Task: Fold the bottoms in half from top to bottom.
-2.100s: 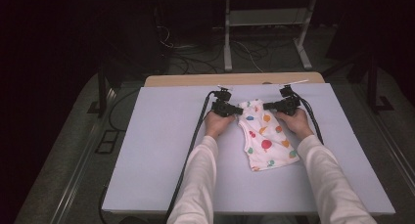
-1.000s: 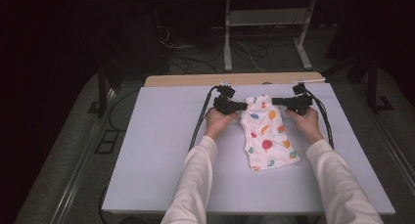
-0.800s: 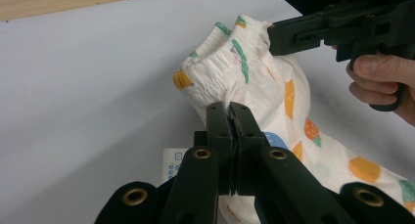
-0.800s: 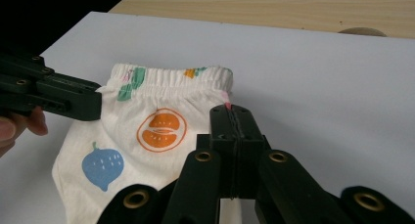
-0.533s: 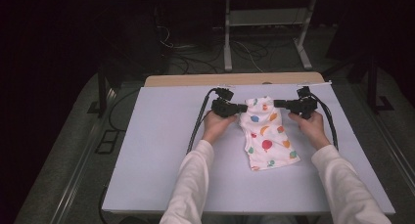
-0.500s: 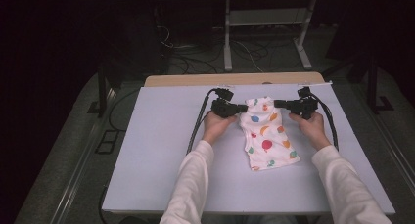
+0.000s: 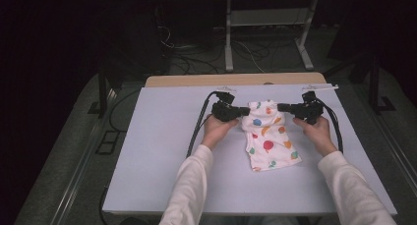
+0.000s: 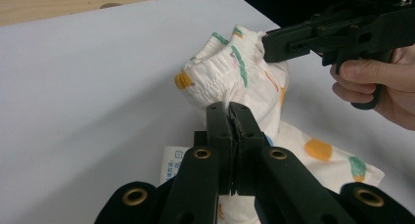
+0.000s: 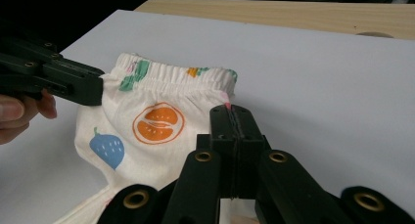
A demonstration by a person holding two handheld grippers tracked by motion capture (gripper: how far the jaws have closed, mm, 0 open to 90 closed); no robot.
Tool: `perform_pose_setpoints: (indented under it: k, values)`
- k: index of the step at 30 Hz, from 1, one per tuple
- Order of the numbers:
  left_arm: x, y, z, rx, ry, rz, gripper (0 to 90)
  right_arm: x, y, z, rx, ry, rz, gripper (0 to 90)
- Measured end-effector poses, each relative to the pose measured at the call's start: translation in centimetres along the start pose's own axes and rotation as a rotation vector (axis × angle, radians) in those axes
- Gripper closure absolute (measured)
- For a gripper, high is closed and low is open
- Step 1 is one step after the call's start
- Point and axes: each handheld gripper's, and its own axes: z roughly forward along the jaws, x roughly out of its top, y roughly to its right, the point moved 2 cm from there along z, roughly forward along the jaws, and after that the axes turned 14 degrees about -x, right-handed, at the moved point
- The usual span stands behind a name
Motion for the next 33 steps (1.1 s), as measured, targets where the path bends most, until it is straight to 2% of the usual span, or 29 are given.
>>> perform_pose_setpoints:
  k: [15, 33]
  values:
    - [-0.5, 1.4, -0.1, -0.02, 0.003, 0.02, 88.1, -1.2, -0.4, -1.7, 0.006, 0.026, -0.005, 88.2]
    - [-1.5, 3.1, -0.4, -0.043, -0.003, 0.038, 88.1, -2.1, -1.1, -3.0, 0.008, 0.021, -0.027, 88.2]
